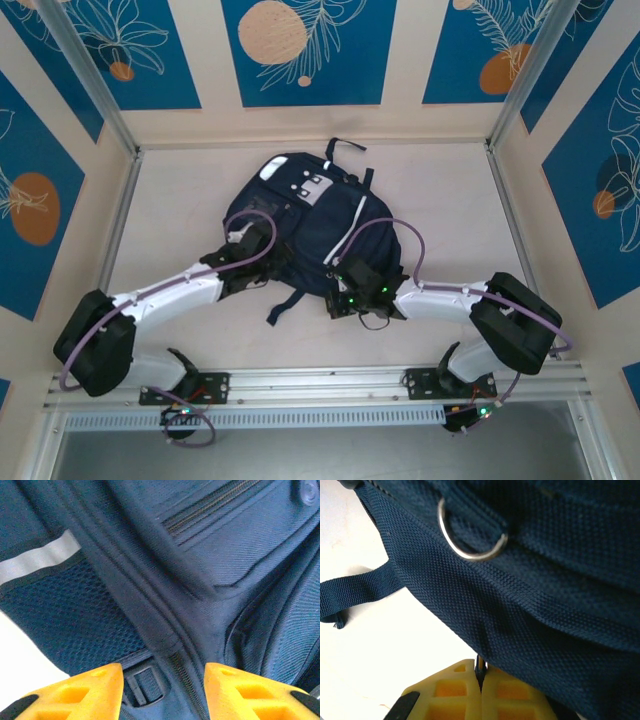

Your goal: Pack the student bag

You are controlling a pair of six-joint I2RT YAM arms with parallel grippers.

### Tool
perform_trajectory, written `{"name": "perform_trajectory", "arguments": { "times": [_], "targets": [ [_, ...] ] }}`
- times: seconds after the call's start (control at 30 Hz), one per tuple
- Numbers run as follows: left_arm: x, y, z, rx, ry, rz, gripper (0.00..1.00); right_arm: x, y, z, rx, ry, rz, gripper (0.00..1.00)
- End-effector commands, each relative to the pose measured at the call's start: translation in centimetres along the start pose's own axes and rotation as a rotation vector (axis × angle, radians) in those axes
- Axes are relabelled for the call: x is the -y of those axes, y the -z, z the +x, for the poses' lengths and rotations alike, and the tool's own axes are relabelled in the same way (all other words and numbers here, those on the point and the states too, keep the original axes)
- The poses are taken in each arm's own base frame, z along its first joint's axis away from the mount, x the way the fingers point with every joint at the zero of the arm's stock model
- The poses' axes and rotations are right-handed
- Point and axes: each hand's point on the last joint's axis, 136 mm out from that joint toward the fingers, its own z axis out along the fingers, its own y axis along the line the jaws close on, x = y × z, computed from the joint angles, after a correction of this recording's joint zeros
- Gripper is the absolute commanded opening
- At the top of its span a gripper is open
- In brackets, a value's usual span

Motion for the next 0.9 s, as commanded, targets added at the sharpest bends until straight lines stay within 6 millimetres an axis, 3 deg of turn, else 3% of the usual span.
{"name": "perform_trajectory", "arguments": {
  "times": [0.0,0.1,0.2,0.5,0.7,0.87],
  "targets": [
    [0.8,-1.0,0.0,0.015,-0.021,0.029,0.48,-0.2,-0.3,0.4,-0.013,-0.023,-0.028,0.00],
    [0.4,-2.2,-0.1,0.021,-0.036,-0.012,0.47,-0.2,-0.3,0.3,-0.010,-0.031,-0.033,0.00],
    [0.5,-3.2,-0.5,0.028,-0.052,-0.027,0.41,-0.2,-0.3,0.4,-0.014,-0.027,-0.032,0.00],
    [0.1,-3.7,-2.7,0.073,-0.122,-0.016,0.00,2.2,0.3,2.0,-0.033,-0.045,0.048,0.00],
    [-3.0,-2.9,-5.2,0.092,-0.105,-0.113,0.00,3.6,1.5,2.4,-0.028,-0.059,0.083,0.00],
    [-4.2,-0.8,-8.4,0.168,-0.121,-0.178,0.00,3.7,2.5,1.6,-0.003,-0.054,0.070,0.00]
  ]
}}
